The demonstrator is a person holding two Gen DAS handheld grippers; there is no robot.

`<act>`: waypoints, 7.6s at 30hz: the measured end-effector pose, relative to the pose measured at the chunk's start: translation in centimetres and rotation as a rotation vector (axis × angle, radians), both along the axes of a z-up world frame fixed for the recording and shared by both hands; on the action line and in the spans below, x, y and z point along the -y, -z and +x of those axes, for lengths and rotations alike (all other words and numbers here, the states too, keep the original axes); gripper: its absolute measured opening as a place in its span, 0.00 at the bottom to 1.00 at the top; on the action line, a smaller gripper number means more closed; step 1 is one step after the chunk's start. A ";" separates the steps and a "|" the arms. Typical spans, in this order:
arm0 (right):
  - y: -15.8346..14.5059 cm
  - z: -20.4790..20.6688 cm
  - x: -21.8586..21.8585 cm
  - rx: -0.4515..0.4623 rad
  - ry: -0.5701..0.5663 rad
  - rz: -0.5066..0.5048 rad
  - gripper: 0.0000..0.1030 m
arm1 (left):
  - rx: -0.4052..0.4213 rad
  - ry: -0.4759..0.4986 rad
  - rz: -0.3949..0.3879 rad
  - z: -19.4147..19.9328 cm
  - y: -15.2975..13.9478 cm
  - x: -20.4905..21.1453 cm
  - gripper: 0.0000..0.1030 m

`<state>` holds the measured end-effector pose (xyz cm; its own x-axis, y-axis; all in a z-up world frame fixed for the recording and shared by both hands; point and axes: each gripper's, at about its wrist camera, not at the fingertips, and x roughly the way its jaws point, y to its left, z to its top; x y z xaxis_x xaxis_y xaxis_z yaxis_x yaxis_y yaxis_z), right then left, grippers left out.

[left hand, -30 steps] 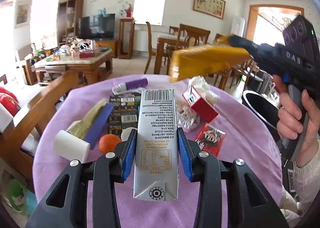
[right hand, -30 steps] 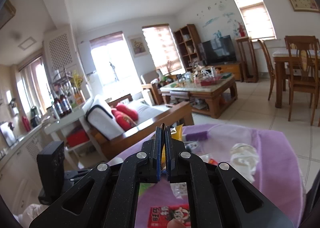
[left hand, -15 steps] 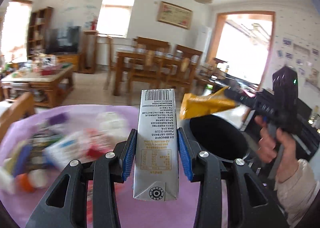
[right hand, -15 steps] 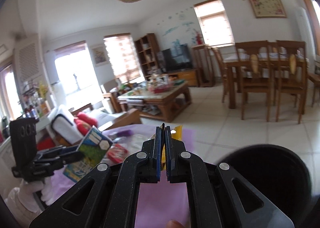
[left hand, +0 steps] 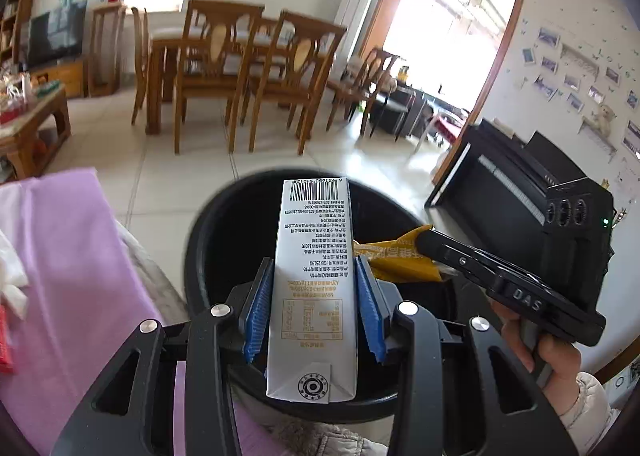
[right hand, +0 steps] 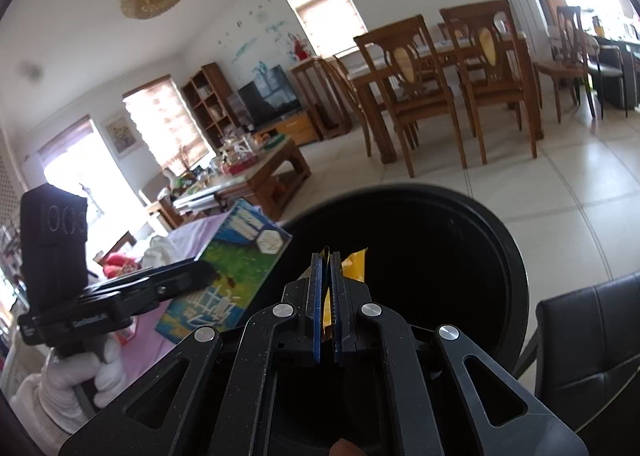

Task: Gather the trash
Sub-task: 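Carry the milk carton into the black bin and open the left tool while the right tool drops its packet, then grasp the white roll with the left tool while the right tool grasps the crumpled tissue, then carry the tissue to the bin and open the right tool over it, then return the left tool to the table and grasp the red snack box, then drop the red box into the bin with the left tool while the right tool drops a plastic packet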

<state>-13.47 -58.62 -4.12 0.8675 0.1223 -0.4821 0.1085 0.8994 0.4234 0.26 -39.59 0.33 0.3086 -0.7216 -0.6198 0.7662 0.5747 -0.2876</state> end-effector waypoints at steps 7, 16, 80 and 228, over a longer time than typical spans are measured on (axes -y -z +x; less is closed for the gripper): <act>1.2 -0.1 -1.1 -0.023 -0.008 0.026 0.10 | -0.006 -0.018 0.077 -0.3 1.0 1.2 0.41; 0.2 0.2 -2.4 -0.010 0.002 0.010 0.62 | 0.078 -0.066 0.060 -2.3 0.1 -1.3 0.73; -4.6 24.9 -31.7 -0.082 -0.318 -0.047 0.06 | 0.034 -0.697 0.095 3.2 1.4 -46.4 0.50; -3.7 28.8 -44.0 -0.316 -0.653 -0.413 0.15 | -0.037 -0.309 0.211 0.9 4.6 -32.6 0.48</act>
<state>15.32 -14.64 -0.43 0.4999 0.3139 -0.8072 -0.4305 0.8988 0.0830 1.11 -6.95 -4.24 0.4662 -0.4527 -0.7601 0.5385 0.8269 -0.1623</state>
